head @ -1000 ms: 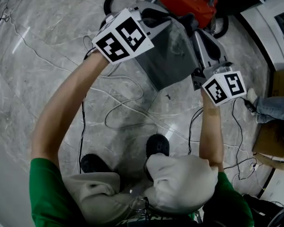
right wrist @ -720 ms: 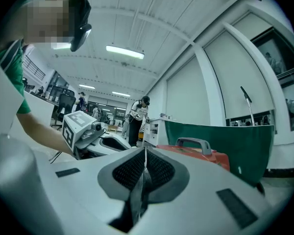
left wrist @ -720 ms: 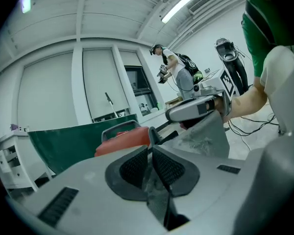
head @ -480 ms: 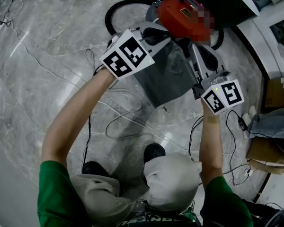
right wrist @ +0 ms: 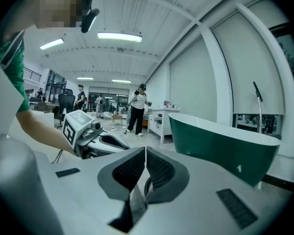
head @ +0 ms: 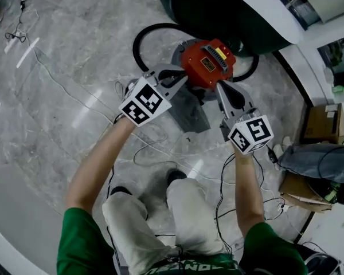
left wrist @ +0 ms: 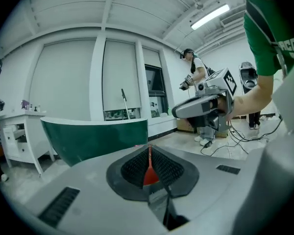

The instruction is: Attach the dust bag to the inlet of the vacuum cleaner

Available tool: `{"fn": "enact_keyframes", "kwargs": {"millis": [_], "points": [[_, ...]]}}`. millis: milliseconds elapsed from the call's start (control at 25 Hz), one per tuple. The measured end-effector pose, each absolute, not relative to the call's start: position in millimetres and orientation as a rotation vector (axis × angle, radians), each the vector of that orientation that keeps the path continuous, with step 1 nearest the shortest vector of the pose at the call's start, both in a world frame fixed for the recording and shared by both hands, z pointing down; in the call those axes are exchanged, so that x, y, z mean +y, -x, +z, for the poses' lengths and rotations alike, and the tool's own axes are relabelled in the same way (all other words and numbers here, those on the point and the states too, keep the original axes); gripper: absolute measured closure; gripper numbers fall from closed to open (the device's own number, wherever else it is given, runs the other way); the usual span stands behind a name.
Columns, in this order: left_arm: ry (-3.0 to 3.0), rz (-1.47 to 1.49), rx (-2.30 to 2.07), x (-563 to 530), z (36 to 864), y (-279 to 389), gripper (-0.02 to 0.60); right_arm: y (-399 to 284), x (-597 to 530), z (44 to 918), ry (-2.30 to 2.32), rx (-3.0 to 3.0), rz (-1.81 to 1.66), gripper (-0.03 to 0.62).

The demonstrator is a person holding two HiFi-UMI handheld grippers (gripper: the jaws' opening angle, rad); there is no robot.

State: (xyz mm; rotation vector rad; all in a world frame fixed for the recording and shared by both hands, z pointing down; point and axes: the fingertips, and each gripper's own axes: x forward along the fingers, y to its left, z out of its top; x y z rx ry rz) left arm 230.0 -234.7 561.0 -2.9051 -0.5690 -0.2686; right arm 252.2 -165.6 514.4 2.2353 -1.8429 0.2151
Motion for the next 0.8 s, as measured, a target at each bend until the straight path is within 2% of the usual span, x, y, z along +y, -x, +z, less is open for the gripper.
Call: {"fn": "enact_keyframes", "kwargs": {"millis": [320,800], "points": [[3.006,-0.427,-0.529,-228,391,-164,0.565,-200,-154,346,-2.227,-1.825,0.42,0.579],[3.148,-0.5,-0.555,-197,167,-61,0.571,-103,-153,95,-2.303,-1.755,0.429,0.58]]}}
